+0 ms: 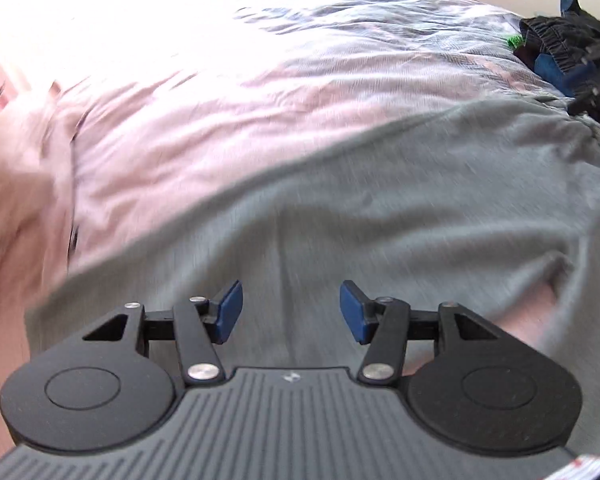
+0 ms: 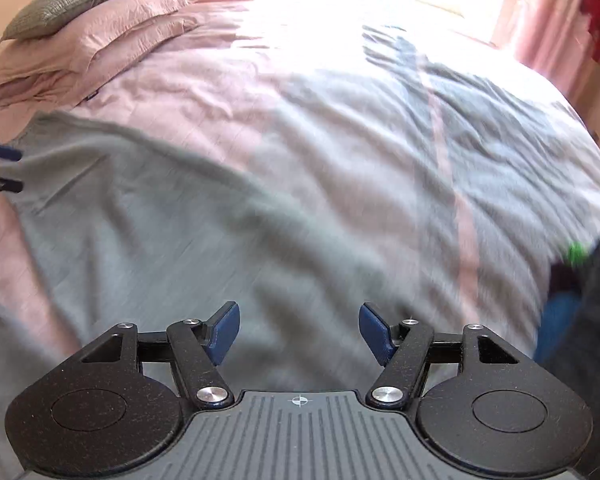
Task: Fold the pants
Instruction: 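Grasp one sweatpants leg with both grippers and fold it over the other leg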
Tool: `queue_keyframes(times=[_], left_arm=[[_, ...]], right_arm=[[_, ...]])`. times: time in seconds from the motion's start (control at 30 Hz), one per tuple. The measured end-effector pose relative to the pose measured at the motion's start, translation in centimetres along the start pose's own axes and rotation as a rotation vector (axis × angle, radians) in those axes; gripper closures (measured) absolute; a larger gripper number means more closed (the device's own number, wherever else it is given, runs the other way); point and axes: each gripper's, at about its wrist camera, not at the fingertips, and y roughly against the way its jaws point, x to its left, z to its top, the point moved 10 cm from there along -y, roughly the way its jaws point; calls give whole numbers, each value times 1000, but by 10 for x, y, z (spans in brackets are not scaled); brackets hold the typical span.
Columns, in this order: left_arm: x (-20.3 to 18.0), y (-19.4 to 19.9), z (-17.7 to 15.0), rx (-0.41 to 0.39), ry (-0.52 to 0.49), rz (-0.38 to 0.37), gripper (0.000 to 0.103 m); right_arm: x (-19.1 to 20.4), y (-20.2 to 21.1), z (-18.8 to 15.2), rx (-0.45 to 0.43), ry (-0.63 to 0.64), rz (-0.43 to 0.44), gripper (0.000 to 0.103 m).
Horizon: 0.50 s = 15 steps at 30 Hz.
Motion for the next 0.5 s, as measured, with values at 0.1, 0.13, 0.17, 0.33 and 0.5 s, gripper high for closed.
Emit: queue_keyframes(times=[0.1,0.13,0.17,0.33,0.5], left_arm=[[11,-39,36,4,-109,5,53],[15,-53,45,12,-133,6,53],[19,-64,50,25,-149,2,53],[35,-120,58,92,-228,41,53],[43,-153,46,150,-257,16,51]], right_arm=[[-26,-35,28,7,28,45,39],[-31,-45,34,12,36,55,39],[-35,-54,38,22,45,68,39],[-49,-95,40,66,30,115,39],[-52,-115,31,97,-51,219,40]])
